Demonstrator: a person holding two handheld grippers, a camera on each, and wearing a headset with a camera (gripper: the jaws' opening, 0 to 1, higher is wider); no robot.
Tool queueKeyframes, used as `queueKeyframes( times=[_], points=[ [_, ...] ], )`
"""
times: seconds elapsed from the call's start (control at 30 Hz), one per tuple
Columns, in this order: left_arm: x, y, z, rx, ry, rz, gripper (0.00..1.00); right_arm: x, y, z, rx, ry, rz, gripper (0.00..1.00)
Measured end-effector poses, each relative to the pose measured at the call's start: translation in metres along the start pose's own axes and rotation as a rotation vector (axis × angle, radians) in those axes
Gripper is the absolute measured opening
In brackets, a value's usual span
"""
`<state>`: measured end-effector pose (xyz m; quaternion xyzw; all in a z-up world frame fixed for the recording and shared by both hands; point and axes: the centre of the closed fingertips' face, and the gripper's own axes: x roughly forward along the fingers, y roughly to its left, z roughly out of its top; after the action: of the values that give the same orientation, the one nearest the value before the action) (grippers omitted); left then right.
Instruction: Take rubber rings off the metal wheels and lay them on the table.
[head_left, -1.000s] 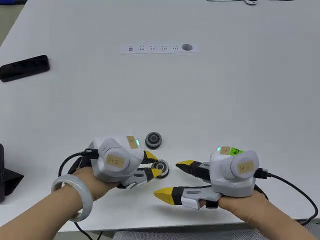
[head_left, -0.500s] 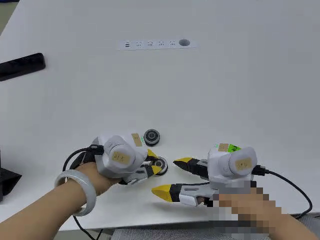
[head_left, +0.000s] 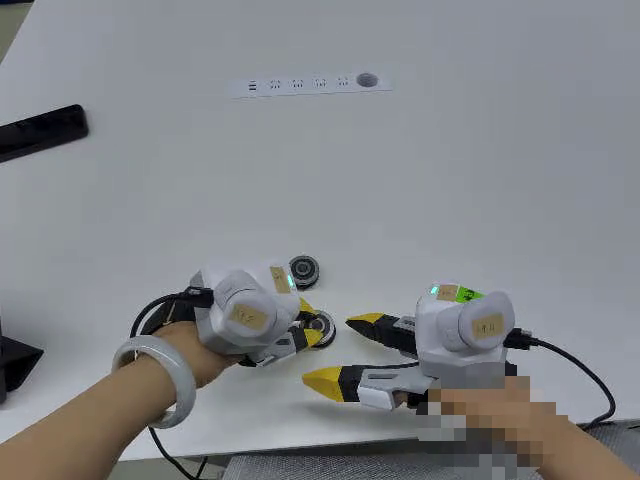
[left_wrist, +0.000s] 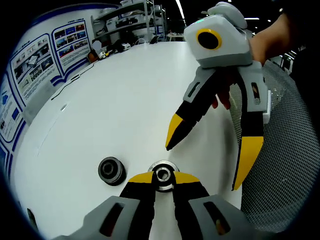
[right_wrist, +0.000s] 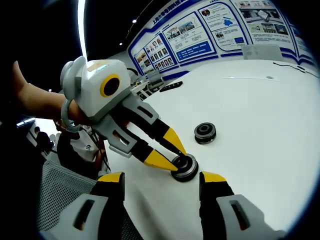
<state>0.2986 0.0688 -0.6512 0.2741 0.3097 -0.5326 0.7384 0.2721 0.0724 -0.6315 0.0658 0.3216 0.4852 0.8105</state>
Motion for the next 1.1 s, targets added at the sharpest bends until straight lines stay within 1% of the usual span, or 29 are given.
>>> queueKeyframes(
  times=[0.27, 0.3, 0.4, 0.57, 0.67, 1.0, 1.1],
  points=[
    [0.001, 0.001, 0.001, 0.035, 0.015, 0.004, 0.15, 0.0, 0.0, 0.0, 0.002, -0.003, 0.003, 0.61],
    [0.002, 0.001, 0.0, 0.035, 0.019, 0.004, 0.16, 0.001, 0.0, 0.001, 0.002, -0.005, 0.003, 0.61],
    [0.002, 0.0, 0.001, 0.033, 0.019, -0.003, 0.16, 0.001, -0.001, 0.001, 0.003, -0.005, 0.003, 0.61],
    [0.003, 0.001, 0.0, 0.035, 0.031, -0.007, 0.14, 0.001, -0.001, 0.001, 0.006, -0.007, 0.004, 0.61],
    [0.003, 0.001, 0.0, 0.031, 0.031, -0.011, 0.14, 0.001, -0.001, 0.003, 0.008, -0.012, 0.007, 0.61],
    [0.003, 0.002, -0.001, 0.017, 0.028, -0.022, 0.13, 0.004, -0.006, 0.011, 0.077, -0.041, 0.025, 0.61],
    [0.003, 0.002, -0.002, 0.012, 0.03, -0.025, 0.13, 0.005, -0.005, 0.011, 0.095, -0.037, 0.039, 0.61]
  ],
)
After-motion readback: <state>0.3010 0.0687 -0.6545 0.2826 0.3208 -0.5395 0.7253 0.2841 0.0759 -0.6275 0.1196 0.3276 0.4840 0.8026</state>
